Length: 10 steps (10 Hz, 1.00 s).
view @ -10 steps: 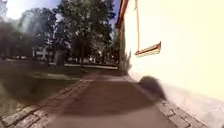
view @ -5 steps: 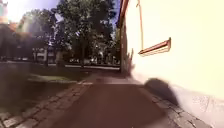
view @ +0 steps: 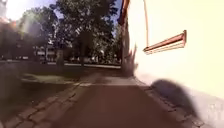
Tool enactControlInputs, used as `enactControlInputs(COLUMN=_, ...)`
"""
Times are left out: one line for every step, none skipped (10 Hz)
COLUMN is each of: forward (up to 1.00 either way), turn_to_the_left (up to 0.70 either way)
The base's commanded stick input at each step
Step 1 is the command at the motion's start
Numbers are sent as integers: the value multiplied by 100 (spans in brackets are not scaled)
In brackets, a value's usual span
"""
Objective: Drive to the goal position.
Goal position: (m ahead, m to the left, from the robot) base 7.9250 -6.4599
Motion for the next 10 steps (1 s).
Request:
enactControlInputs(forward=70, turn_to_the_left=0)
enactControlInputs(forward=70, turn_to_the_left=0)
enactControlInputs(forward=70, turn_to_the_left=0)
enactControlInputs(forward=70, turn_to_the_left=0)
enactControlInputs(forward=70, turn_to_the_left=0)
enactControlInputs(forward=70, turn_to_the_left=0)
enactControlInputs(forward=70, turn_to_the_left=0)
enactControlInputs(forward=70, turn_to_the_left=0)
enactControlInputs(forward=70, turn_to_the_left=0)
enactControlInputs(forward=70, turn_to_the_left=0)
